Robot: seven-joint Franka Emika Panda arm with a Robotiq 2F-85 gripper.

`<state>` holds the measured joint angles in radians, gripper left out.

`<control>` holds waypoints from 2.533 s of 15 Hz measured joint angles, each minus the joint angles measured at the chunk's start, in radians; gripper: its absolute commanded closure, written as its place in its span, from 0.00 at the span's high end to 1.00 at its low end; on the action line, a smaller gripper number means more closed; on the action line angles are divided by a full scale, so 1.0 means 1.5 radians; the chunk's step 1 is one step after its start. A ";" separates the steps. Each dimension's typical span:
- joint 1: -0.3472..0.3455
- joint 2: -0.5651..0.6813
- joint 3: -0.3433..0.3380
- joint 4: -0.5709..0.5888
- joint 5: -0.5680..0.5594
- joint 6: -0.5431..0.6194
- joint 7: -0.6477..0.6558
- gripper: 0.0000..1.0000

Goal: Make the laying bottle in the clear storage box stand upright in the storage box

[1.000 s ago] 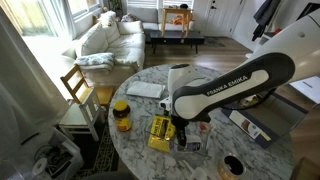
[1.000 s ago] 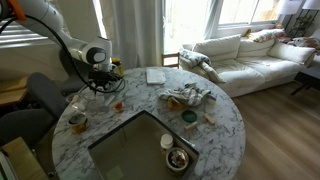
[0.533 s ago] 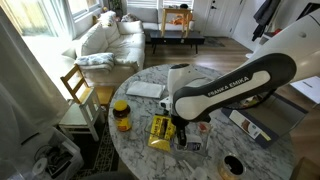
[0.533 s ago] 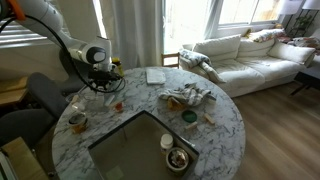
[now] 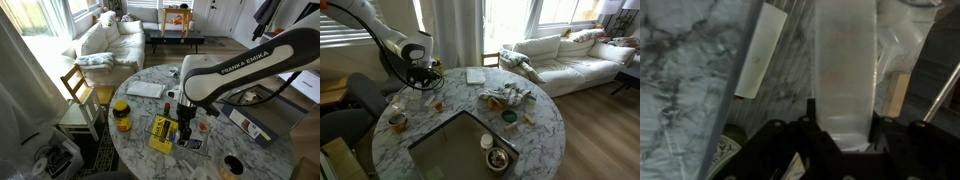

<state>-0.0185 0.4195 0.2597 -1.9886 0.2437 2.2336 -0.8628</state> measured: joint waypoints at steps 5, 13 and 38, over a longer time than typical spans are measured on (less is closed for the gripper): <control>-0.022 -0.067 0.003 -0.111 0.111 0.106 -0.113 0.19; -0.025 -0.095 0.043 -0.210 0.352 0.335 -0.337 0.44; -0.071 -0.004 0.116 -0.099 0.938 0.394 -0.869 0.19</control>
<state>-0.1249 0.4134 0.4336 -2.1373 1.6504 2.8248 -2.1670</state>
